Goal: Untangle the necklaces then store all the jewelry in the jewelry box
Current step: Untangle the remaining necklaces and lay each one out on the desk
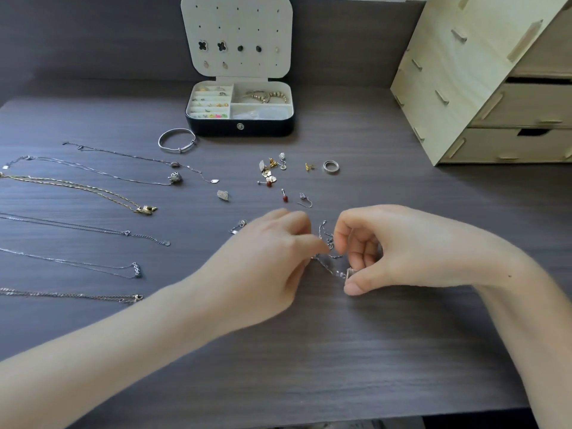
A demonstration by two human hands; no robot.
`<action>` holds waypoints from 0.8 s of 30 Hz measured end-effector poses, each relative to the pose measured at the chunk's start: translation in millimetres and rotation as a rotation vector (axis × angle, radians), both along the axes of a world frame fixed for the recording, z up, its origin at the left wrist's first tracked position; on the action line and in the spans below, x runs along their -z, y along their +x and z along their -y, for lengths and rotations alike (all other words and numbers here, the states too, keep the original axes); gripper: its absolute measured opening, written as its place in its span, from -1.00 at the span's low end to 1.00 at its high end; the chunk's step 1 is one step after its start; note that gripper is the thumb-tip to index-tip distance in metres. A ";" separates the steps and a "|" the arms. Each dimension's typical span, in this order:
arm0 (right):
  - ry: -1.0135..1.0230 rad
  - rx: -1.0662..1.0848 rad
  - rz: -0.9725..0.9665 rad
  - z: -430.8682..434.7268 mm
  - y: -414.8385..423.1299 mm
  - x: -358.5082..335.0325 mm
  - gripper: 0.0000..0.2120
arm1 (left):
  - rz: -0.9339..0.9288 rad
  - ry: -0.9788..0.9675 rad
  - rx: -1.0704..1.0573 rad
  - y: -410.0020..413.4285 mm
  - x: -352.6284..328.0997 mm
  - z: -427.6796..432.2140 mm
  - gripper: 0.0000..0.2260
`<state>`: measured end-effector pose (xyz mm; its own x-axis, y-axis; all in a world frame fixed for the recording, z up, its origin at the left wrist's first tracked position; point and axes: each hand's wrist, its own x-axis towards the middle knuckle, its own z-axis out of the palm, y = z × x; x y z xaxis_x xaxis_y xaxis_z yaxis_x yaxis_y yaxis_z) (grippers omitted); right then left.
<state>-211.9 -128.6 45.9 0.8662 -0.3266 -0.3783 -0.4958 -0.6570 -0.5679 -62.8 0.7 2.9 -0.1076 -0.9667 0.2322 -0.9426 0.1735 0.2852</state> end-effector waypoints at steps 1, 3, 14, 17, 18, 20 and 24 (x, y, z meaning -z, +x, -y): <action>0.006 0.002 -0.006 -2.3 -2.5 0.2 -0.68 | -0.004 0.005 0.005 -1.5 2.8 -2.0 -0.66; 0.013 0.004 -0.042 -4.7 -7.4 -1.0 -0.68 | 0.005 -0.005 0.013 -2.6 6.2 -4.6 -0.64; -0.295 0.172 0.037 8.1 14.6 13.6 -0.84 | 0.132 -0.021 0.039 2.5 6.6 -11.2 -0.40; -0.303 0.156 0.016 13.6 10.2 12.6 -0.87 | 0.158 -0.009 0.025 4.7 8.3 -16.7 -0.38; -0.305 0.154 0.020 15.5 7.5 11.7 -0.87 | 0.169 -0.008 0.022 5.0 8.7 -18.6 -0.38; -0.231 0.170 0.073 18.5 3.5 9.5 -0.87 | 0.187 -0.011 0.017 5.8 9.8 -21.5 -0.38; 0.141 0.232 0.216 21.9 -2.0 4.9 -0.89 | 0.199 -0.018 0.009 7.0 12.2 -22.4 -0.38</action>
